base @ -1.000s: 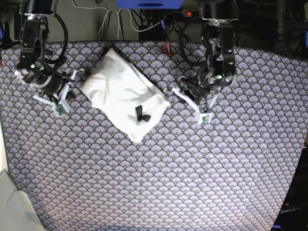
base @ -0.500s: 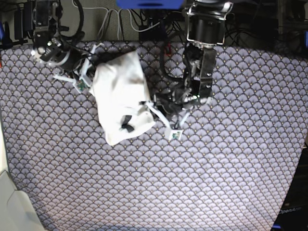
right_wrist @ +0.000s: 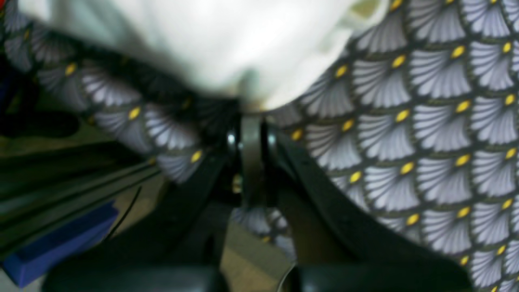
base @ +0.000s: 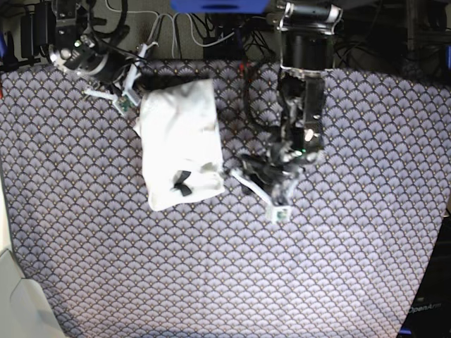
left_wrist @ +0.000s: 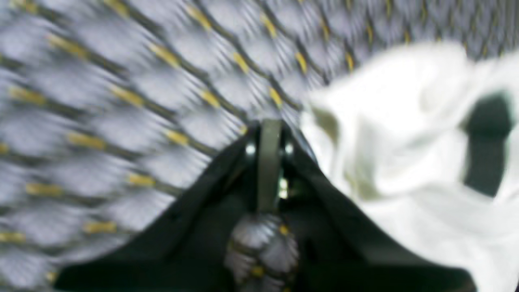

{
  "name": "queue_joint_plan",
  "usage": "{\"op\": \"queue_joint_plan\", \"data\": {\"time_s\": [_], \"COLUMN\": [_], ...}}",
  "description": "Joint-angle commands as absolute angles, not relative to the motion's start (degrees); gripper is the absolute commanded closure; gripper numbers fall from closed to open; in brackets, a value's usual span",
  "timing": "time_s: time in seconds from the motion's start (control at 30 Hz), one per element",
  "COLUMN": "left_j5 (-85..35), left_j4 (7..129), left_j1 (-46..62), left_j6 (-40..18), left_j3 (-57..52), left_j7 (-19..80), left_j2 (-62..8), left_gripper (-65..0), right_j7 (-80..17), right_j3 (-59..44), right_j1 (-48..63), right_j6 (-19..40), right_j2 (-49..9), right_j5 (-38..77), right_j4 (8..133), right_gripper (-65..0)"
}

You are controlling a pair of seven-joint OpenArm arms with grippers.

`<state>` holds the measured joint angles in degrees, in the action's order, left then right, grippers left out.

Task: Fold the T-shirt properly
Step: 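Rotate the folded shirt with the left gripper pushing its side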

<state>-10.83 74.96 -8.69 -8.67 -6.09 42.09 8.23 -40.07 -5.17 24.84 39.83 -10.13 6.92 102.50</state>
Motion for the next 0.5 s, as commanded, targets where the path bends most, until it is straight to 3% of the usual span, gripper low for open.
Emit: {"op": "queue_joint_plan", "data": {"time_s": [0.0, 0.23, 0.47], "left_j5": [-11.4, -11.4, -11.4], "left_j4": [77.5, 91.6, 105.5], "left_j1": [-9.9, -4.8, 10.7], "left_j6": [-9.0, -9.0, -9.5], "left_j3": [-7.2, -14.3, -22.2], "left_j7": [42.9, 55.4, 57.5], "left_j2": [7.2, -1.4, -9.9], "left_gripper": [-0.3, -0.3, -0.3], "right_j7": [-39.7, -39.7, -40.3], "right_j3": [-5.6, -10.4, -11.8], "right_j1": [25.2, 25.2, 22.1], "right_j6": [40.0, 40.0, 40.0], "right_j2": [-11.0, -12.4, -13.0], "right_j5": [7.3, 7.3, 7.3], "right_j4": [103.9, 107.0, 113.2], "right_gripper": [0.0, 0.0, 0.0]}}
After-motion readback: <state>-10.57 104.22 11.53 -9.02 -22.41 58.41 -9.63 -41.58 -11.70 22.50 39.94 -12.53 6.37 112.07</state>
